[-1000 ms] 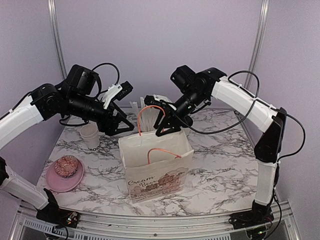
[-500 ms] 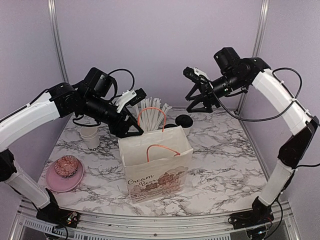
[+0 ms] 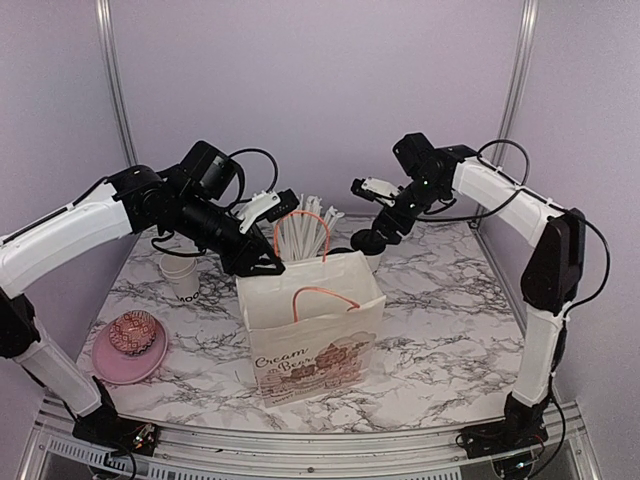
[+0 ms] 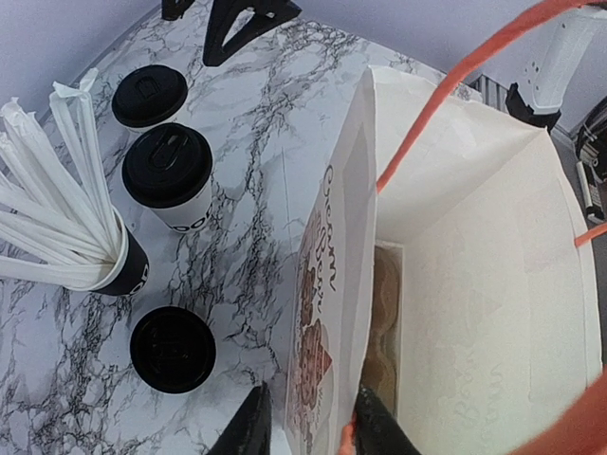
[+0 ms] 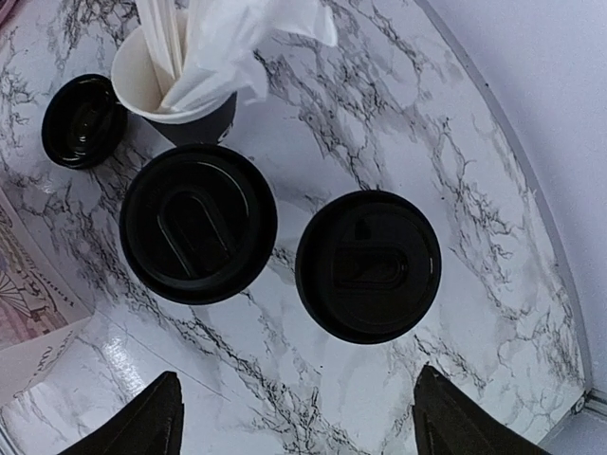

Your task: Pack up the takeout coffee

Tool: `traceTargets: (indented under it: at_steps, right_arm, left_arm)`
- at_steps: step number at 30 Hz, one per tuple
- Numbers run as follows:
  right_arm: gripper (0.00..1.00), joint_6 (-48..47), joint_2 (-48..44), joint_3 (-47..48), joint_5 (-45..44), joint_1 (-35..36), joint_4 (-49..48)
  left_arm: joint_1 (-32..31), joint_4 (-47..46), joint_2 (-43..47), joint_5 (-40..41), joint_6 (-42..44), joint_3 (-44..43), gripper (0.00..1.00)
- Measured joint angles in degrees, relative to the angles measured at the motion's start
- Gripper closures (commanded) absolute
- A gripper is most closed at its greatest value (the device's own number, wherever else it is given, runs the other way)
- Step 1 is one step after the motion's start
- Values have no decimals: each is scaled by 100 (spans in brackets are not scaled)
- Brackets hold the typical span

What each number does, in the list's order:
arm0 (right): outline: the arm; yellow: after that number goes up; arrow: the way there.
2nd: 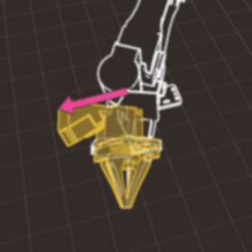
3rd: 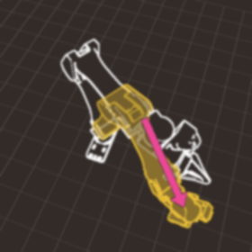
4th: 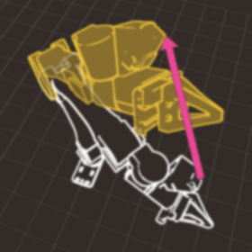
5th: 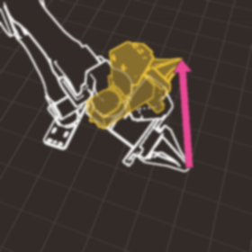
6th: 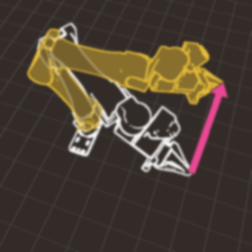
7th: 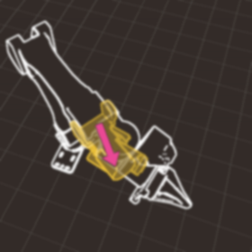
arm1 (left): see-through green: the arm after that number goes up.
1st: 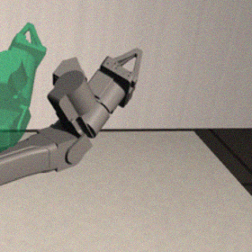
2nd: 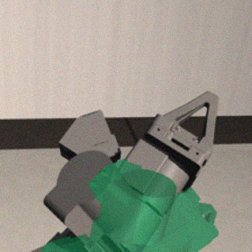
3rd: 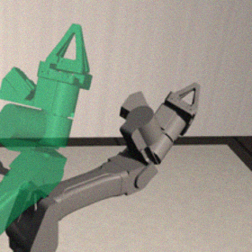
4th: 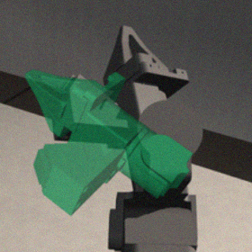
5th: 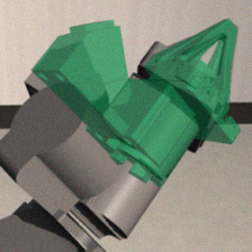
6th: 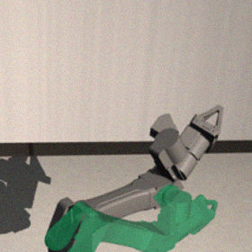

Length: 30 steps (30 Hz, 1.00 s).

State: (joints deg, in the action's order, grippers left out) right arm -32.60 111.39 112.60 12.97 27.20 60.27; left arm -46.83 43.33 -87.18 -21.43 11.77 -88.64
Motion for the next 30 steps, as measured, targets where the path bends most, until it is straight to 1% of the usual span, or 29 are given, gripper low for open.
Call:
traceTargets:
  at_steps: [3,5,7,10,17,30]
  right_arm:
    - [15,37,365,249,-81,-83,11]
    - [11,98,599,466,-61,-133,4]
    - [8,138,800,671,-4,-184,4]
    - [7,186,981,846,92,-234,7]
    - [7,249,1281,1040,173,-247,4]
    - [9,269,1683,1204,170,-247,31]
  left_arm:
    - [-2,98,-50,-22,-28,-50,86]
    - [-4,138,-66,-39,-24,-68,89]
    - [-9,199,-74,-55,-42,-92,89]
    - [-28,216,-103,-61,-39,-166,90]
    - [-39,243,-142,-63,-37,-227,95]
    - [-57,245,-162,-70,-42,-238,96]
